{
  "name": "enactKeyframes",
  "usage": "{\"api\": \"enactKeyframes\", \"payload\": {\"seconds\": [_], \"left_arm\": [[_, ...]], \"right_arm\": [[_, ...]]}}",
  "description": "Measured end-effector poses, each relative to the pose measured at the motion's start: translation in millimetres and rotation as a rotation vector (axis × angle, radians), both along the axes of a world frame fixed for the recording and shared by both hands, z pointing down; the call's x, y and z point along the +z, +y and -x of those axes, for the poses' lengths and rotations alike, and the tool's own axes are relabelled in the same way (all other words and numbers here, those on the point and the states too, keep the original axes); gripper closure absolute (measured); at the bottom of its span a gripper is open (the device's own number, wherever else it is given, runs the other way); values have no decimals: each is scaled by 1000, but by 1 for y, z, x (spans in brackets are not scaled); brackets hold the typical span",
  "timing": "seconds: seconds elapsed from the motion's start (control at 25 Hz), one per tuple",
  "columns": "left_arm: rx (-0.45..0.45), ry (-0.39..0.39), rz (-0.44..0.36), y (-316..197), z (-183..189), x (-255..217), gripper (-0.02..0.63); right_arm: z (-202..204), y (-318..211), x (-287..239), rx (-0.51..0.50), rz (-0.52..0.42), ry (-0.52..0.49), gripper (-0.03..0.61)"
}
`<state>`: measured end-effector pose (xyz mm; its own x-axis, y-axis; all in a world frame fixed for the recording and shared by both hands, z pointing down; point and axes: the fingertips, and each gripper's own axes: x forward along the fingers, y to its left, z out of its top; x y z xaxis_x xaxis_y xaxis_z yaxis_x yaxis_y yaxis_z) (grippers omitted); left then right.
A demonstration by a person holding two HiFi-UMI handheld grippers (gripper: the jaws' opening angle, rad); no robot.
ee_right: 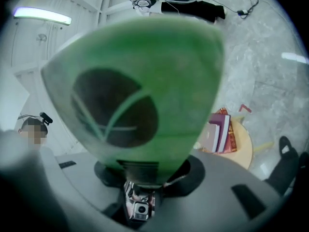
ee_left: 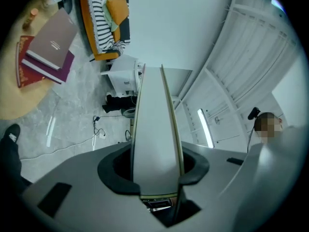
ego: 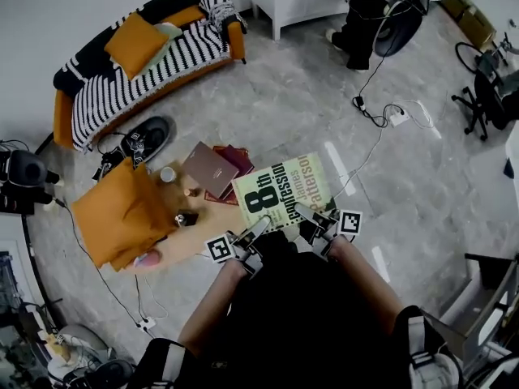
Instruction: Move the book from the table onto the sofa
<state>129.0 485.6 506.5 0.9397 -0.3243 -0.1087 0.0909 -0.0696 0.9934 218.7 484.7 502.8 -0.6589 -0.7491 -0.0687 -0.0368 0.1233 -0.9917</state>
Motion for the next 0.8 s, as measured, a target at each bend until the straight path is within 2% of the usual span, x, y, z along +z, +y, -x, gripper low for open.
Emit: {"api": "enactKeyframes", "payload": {"seconds": [0.2,0.32,0.44,0.6,0.8], "left_arm": [[51,46,-18,-42,-10,-5,456],[70,63,-18,-79,-17,-14,453],[71,81,-32,-92,-14,-18,454],[-6,130,-27,-109,-15,-24,454],[-123,115,-27,-142,-32,-18,454]], "right_arm": [[-8,-44,-16,5,-53,65,417],[-14,-80,-26,27,-52,57,417],[-10,-92,-31,12,-68,62,417],[-12,-112,-39,-80,-120,102,404],[-63,-156,-36,-61,-128,13,374]]}}
